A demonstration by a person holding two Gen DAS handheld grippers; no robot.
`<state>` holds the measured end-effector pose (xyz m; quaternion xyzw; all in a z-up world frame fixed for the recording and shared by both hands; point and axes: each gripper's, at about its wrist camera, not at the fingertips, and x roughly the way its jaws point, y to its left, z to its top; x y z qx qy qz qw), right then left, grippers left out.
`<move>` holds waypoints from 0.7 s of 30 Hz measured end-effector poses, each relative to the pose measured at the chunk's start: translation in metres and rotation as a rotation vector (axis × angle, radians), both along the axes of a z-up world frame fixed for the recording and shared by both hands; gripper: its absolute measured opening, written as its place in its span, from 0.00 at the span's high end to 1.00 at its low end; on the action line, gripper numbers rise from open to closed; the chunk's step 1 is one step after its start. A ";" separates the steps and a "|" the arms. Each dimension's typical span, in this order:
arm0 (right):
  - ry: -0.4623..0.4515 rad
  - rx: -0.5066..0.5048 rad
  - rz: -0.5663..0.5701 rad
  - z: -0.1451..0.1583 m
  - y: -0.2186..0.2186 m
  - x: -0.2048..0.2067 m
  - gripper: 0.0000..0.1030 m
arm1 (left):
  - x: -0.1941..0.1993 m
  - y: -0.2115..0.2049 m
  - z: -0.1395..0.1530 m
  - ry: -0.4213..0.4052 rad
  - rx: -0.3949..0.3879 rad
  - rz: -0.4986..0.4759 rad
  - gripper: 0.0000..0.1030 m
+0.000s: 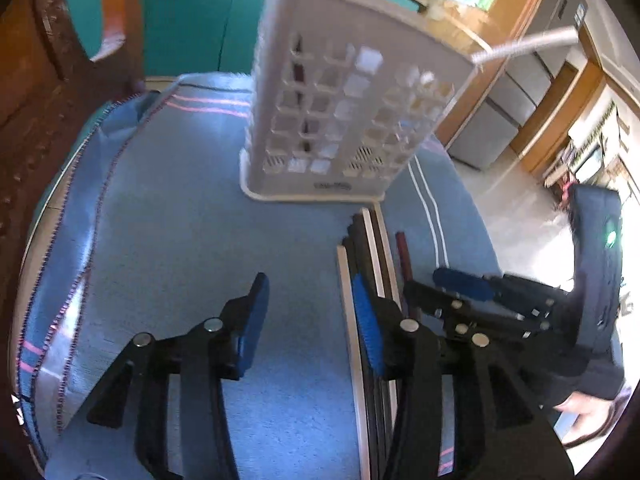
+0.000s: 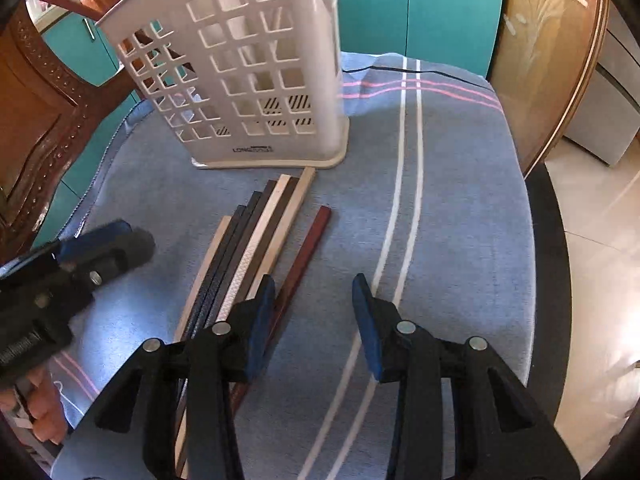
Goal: Organize utensils
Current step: 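Grasp a dark red chopstick with the right tool while the left grasps a light wooden one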
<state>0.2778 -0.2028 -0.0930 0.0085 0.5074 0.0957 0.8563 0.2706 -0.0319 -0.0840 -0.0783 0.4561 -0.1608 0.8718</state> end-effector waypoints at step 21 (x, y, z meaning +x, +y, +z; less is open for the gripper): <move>-0.011 0.037 -0.119 0.005 -0.044 0.001 0.60 | 0.002 -0.014 -0.021 0.014 0.189 0.039 0.49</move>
